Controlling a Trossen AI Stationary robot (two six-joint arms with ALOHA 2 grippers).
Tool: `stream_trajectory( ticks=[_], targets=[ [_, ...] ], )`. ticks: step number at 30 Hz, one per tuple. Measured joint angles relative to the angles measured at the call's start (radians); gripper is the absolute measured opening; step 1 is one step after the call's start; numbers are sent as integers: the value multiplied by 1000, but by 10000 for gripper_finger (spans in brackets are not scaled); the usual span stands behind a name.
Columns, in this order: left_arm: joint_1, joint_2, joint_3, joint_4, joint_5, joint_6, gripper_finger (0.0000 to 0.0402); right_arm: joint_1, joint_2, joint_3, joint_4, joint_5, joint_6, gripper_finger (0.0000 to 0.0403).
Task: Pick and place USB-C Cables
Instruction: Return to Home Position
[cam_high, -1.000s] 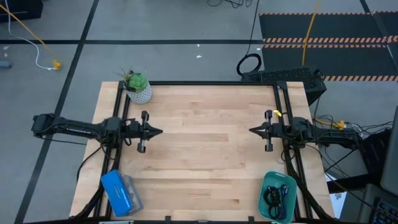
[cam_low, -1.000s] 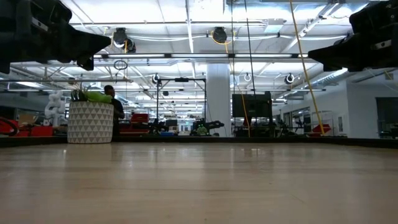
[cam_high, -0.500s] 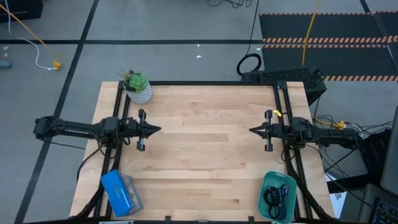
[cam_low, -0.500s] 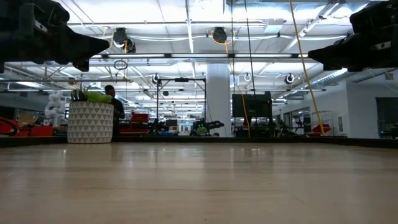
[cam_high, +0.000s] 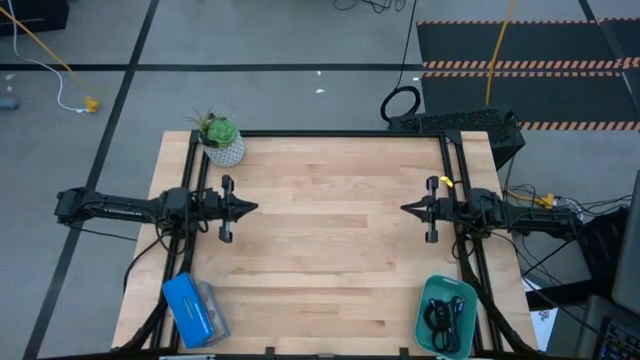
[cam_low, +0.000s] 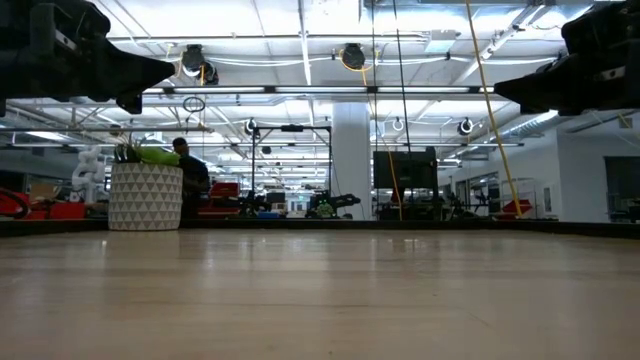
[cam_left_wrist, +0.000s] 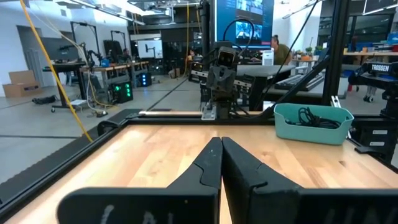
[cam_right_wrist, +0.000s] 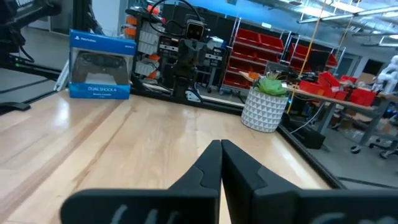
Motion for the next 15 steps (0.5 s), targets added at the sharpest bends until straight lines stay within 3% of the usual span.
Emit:
stream_trajectory(
  ticks=[15],
  targets=[
    [0,-12,0,-14,16,22,3,0,3,0,-8,-22,45,0]
  ],
)
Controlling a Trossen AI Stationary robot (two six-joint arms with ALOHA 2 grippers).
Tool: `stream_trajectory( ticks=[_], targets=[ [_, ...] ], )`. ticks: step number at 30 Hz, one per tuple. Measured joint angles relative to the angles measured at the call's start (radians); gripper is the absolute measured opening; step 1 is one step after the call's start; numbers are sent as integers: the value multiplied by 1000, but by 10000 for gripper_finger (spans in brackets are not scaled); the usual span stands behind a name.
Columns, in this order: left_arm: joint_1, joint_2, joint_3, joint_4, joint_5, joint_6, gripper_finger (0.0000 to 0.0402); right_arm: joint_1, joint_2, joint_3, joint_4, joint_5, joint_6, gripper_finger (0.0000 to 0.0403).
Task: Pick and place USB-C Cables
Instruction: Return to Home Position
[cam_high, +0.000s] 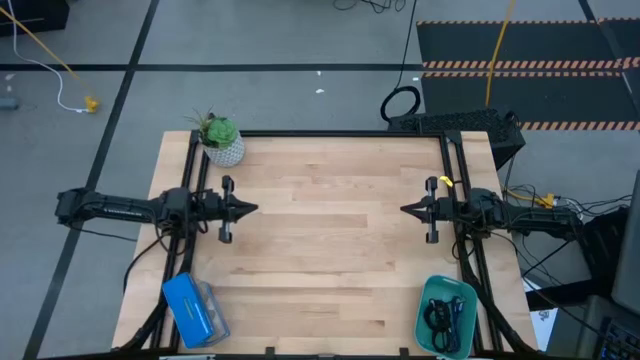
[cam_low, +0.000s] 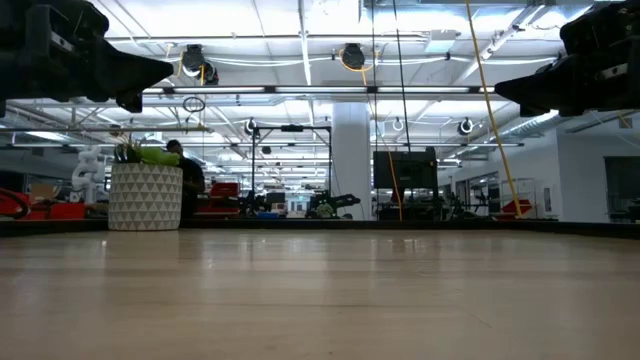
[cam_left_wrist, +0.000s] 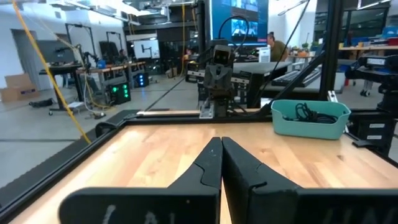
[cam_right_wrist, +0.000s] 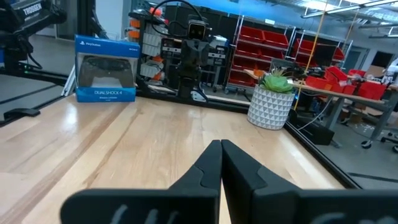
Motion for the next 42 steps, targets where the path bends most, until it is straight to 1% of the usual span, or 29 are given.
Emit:
stream_trajectory(
  ticks=[6,17,22,27,37,42],
  targets=[
    [0,-73,0,-57,9,22,7,0,0,0,7,-1,2,0],
    [0,-290,0,-246,9,14,3,0,0,0,11,-1,2,0],
    [0,-370,0,-331,9,4,6,0,0,0,12,-1,2,0],
    [0,-376,1,-361,9,13,3,0,0,0,13,-1,2,0],
    [0,-376,1,-444,10,-23,4,0,0,0,11,-3,2,0],
    [0,-376,1,-452,10,-25,5,0,0,0,10,-3,2,0]
  ],
)
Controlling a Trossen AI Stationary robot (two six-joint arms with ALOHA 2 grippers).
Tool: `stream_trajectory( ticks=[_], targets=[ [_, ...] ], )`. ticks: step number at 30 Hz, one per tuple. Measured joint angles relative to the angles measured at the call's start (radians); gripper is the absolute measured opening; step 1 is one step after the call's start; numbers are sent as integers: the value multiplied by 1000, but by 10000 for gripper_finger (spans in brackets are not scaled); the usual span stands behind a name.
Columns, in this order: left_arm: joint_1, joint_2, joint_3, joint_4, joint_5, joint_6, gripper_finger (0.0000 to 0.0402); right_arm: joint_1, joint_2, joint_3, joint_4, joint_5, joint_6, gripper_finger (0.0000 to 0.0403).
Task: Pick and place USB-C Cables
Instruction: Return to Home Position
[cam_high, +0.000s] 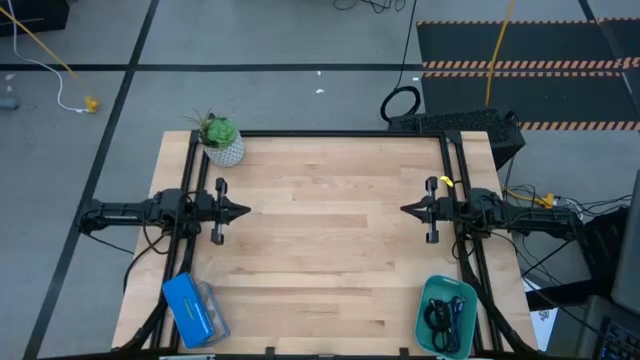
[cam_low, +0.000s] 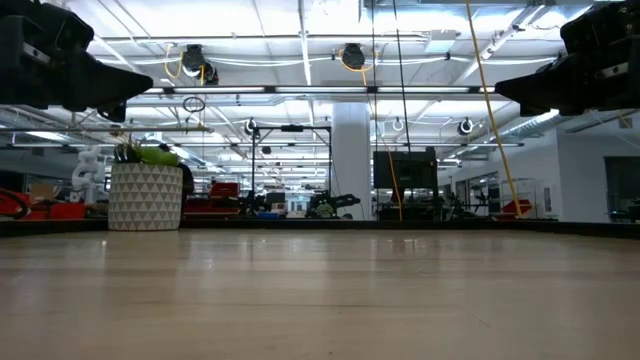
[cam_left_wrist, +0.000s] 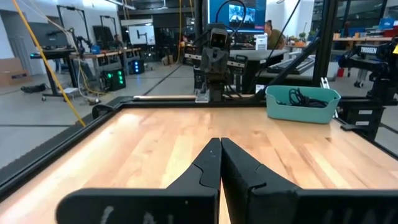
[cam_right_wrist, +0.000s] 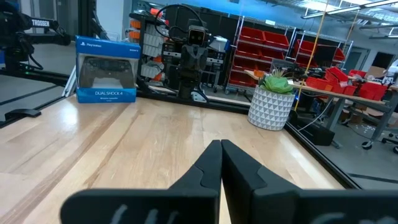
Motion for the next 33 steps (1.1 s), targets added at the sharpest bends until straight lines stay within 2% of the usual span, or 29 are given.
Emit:
stream_trajectory(
  ticks=[33],
  targets=[
    [0,0,0,-4,0,-17,6,0,0,0,-1,0,0,0]
  ],
)
